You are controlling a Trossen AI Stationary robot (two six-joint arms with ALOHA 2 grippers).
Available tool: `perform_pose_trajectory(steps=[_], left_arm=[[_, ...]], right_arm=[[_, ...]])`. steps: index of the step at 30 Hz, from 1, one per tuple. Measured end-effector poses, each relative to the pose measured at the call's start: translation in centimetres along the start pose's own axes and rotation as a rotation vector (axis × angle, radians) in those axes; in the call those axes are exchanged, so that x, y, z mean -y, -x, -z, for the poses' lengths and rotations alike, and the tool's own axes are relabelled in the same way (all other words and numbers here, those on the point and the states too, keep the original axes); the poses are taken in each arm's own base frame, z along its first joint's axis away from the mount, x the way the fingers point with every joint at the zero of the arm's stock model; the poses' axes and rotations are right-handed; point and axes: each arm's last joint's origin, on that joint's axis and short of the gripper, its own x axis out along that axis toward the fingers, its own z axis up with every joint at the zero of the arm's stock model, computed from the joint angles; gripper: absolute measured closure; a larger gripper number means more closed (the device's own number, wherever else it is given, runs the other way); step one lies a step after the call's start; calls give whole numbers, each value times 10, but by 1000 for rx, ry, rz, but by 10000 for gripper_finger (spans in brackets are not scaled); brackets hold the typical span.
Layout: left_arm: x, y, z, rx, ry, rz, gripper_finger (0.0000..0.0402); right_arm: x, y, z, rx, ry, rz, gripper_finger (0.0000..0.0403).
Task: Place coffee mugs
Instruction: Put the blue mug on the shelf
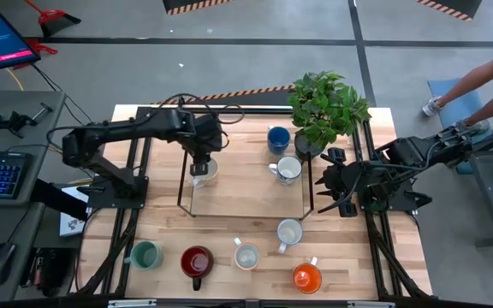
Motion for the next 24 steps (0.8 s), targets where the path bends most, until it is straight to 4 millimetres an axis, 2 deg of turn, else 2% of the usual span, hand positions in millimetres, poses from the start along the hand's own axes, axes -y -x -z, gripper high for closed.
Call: perform_pose_trajectory(steps=[7,14,19,24], left_arm=[[-1,31,-4,142,6,-39,288],[-12,44,-44,552,-62,-175,288],[-22,28,-71,699,-102,-236,288],[-34,-22,-86,651,-126,-140,288]], right_arm=[[0,0,0,0,13,0,297],[0,0,0,0,17,0,297],[0,0,3,-28,2,-7,297],[-1,0,9,-99,2,-58,297]])
